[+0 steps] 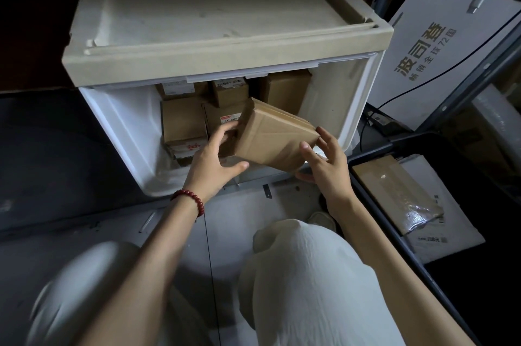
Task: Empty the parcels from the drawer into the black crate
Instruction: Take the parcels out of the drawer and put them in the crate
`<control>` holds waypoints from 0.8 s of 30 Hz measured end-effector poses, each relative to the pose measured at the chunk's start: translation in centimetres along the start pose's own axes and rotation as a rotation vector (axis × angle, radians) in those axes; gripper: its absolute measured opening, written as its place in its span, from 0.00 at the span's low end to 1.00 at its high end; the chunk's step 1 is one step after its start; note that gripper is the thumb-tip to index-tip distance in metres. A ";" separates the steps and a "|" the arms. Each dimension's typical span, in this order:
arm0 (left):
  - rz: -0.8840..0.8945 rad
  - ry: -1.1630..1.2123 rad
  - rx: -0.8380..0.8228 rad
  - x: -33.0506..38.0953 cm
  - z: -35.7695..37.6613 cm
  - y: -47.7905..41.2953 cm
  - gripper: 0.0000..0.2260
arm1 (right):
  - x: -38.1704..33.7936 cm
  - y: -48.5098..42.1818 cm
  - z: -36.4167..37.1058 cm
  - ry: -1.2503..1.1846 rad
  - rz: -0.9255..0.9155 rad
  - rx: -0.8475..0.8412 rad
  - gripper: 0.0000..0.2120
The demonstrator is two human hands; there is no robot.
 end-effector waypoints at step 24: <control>-0.056 0.188 0.099 1.2 0.4 -0.8 0.28 | 0.2 1.1 0.9 0.113 0.009 -0.180 0.42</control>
Point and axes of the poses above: each hand's wrist, its own y-axis away from the middle knuckle, its own z-axis out of the palm, x = y × z, the point moved 5 cm from there along -y, towards the middle knuckle, and after that the axes turned 6 degrees about x, right-handed, at the moved point
